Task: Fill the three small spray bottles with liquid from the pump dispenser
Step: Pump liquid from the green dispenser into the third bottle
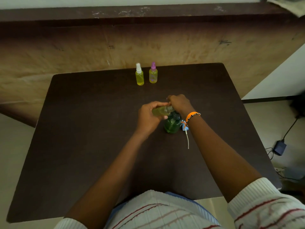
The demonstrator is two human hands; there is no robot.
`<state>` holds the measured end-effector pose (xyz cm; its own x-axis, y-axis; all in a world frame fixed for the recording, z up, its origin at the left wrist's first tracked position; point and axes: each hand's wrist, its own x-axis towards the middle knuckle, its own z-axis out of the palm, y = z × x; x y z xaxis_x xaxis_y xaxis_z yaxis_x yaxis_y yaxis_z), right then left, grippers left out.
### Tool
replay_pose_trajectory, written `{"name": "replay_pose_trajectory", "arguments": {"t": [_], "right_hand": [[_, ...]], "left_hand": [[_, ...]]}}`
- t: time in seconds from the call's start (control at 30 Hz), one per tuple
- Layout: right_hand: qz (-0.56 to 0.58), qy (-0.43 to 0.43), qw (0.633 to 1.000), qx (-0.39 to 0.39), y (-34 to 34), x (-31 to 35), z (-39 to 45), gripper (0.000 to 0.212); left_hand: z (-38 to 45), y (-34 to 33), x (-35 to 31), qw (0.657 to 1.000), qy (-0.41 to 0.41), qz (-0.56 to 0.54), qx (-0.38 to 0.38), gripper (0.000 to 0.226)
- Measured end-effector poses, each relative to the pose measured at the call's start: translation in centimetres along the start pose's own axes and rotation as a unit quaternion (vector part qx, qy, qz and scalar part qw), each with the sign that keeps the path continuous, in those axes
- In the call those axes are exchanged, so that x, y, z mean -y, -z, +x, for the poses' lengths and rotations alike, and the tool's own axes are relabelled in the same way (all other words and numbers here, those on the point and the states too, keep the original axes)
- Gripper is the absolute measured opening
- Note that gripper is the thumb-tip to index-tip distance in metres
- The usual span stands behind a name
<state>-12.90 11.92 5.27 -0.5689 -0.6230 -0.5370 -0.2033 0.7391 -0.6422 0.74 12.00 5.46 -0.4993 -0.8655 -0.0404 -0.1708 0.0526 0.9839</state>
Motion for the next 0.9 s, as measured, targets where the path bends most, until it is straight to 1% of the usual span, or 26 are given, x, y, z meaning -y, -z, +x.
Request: {"name": "replay_pose_trajectory", "arguments": {"t": [0.07, 0.17, 0.37, 0.5, 0.6, 0.67, 0.8, 0.9], "right_hand": [[0.011, 0.007, 1.000, -0.012, -0.15, -0.15, 0.02, 0.068], [0.021, 0.013, 0.999, -0.038, -0.37, -0.12, -0.10, 0.074], [0.024, 0.016, 0.998, -0.047, -0.52, -0.28, -0.07, 0.075], [0.018, 0.004, 1.000, -0.011, -0.12, 0.05, -0.05, 0.066], [0.009, -0.006, 1.000, 0.014, 0.07, 0.23, 0.16, 0.067], [0.007, -0.005, 1.000, 0.020, -0.01, 0.18, 0.33, 0.060], [0.021, -0.004, 1.000, 0.007, -0.07, -0.26, 0.70, 0.055], [0.031, -0.001, 0.999, -0.020, -0.24, -0.32, 0.56, 0.059]], "left_hand": [[0.00, -0.05, 0.15, 1.000, 0.006, -0.002, -0.002, 0.053], [-0.02, -0.31, 0.43, 1.000, 0.014, -0.007, -0.011, 0.054], [-0.05, -0.29, 0.61, 1.000, 0.010, -0.002, -0.012, 0.054], [-0.07, -0.15, 0.15, 1.000, 0.008, 0.000, -0.010, 0.054], [-0.01, 0.02, 0.01, 1.000, 0.004, 0.003, -0.007, 0.052], [-0.04, 0.00, 0.03, 1.000, 0.007, 0.000, -0.008, 0.053], [-0.04, -0.15, 0.12, 1.000, 0.006, -0.008, -0.011, 0.054], [0.01, -0.27, 0.38, 1.000, 0.011, -0.009, -0.017, 0.055]]}}
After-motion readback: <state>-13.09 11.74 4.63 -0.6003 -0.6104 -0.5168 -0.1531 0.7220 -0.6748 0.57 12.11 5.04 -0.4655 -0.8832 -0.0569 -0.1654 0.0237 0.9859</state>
